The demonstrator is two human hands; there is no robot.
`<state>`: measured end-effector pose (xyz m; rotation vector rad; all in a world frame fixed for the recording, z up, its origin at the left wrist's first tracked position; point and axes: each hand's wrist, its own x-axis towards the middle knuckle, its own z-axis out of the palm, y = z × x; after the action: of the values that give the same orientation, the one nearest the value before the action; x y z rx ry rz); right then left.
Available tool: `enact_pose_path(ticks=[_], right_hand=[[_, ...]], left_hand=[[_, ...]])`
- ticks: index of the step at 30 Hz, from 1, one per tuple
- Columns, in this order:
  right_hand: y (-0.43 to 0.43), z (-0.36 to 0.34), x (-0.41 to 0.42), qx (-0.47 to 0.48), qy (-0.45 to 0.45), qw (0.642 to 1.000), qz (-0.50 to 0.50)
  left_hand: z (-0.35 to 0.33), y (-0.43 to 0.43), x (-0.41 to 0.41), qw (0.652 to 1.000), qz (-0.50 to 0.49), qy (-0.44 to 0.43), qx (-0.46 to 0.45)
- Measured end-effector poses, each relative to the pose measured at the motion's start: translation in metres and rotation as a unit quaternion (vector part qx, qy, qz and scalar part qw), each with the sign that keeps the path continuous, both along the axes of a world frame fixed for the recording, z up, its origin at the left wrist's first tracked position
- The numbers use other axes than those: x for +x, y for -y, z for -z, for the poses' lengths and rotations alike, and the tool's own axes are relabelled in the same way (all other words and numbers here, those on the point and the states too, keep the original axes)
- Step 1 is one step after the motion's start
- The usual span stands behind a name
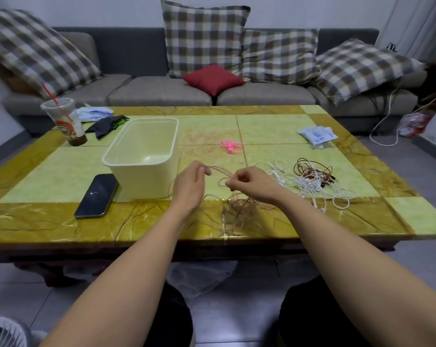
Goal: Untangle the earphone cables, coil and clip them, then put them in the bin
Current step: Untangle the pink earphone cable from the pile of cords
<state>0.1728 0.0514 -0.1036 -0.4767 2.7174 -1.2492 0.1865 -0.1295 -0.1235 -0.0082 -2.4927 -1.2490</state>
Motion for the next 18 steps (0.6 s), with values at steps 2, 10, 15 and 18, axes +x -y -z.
enact_pose_path(ticks=[2, 10, 15, 18], right_hand=[[-0.010, 0.002, 0.000, -0.020, 0.025, 0.999, 0.020], [-0.019, 0.002, 0.002, -0.044, 0.018, 0.998, 0.038], [-0.014, 0.006, 0.002, -0.002, -0.028, 0.999, 0.018], [-0.013, 0.005, 0.002, -0.006, -0.027, 1.000, 0.003]], left_hand=[[0.000, 0.005, -0.005, 0.995, -0.096, 0.030, 0.026], [0.009, -0.004, -0.004, 0.973, -0.106, 0.050, -0.199], [0.006, -0.030, 0.000, 0.967, 0.142, -0.063, -0.202], [0.014, -0.034, -0.004, 0.968, 0.172, -0.020, -0.183]])
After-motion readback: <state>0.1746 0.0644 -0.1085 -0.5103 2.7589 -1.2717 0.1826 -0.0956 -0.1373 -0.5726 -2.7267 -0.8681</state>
